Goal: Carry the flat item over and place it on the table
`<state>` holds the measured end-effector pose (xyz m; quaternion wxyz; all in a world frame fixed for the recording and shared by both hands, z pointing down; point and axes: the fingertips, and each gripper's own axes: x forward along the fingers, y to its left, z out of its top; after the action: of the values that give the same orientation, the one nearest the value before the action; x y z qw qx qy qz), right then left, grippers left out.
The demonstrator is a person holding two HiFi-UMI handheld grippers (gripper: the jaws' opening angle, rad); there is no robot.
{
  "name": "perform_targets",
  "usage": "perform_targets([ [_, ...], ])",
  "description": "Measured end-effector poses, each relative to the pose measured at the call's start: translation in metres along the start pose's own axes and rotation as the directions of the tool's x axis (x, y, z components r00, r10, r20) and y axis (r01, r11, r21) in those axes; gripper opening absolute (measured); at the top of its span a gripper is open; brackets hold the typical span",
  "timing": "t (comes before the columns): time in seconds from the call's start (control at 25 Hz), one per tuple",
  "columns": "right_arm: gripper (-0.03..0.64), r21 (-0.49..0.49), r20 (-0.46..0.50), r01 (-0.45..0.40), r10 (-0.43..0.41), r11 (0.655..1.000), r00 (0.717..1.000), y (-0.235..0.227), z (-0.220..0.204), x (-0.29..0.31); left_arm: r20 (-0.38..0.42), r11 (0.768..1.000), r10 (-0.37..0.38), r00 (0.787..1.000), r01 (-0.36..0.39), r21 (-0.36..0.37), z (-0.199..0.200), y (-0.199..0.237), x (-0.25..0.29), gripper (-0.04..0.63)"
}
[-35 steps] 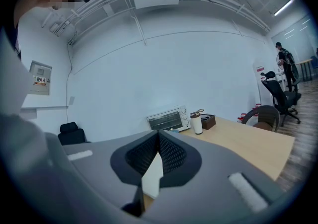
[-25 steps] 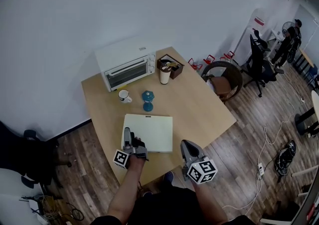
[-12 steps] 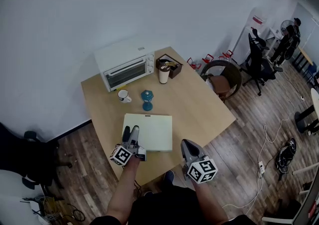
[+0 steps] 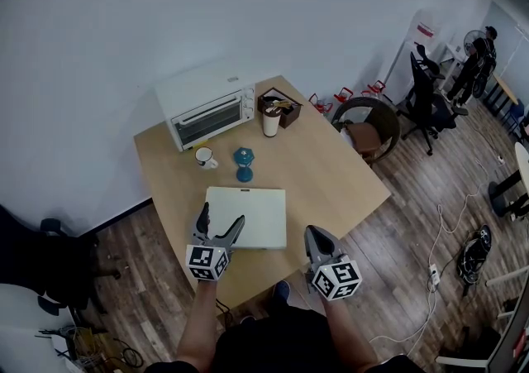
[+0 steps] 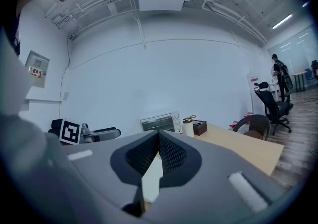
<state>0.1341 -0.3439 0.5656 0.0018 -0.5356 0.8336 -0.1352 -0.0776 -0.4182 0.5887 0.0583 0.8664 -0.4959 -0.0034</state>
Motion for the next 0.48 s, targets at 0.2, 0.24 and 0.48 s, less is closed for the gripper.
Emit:
perform_targets([
  [0.2,0.008,-0.017,0.003,0.005,-0.005,1.000,1.000,-0.002,0.002,0.003,-0.036,0.998,0.028,0.999,-0.026,0.054,0.005,0.001,-0.007,0.357],
  [0.24,0.008,-0.015,0.001,0.002,-0.002,1.000,1.000,-0.001,0.002,0.004,-0.032,0.997,0.041,0.999,-0.039,0.066,0.007,0.002,-0.009,0.271],
  [0.48,0.008,-0.016,-0.004,-0.018,0.018,1.000,1.000,0.005,0.002,0.006,-0.020,0.989,0.034,0.999,-0.031,0.147,0.015,-0.007,-0.019,-0.002],
])
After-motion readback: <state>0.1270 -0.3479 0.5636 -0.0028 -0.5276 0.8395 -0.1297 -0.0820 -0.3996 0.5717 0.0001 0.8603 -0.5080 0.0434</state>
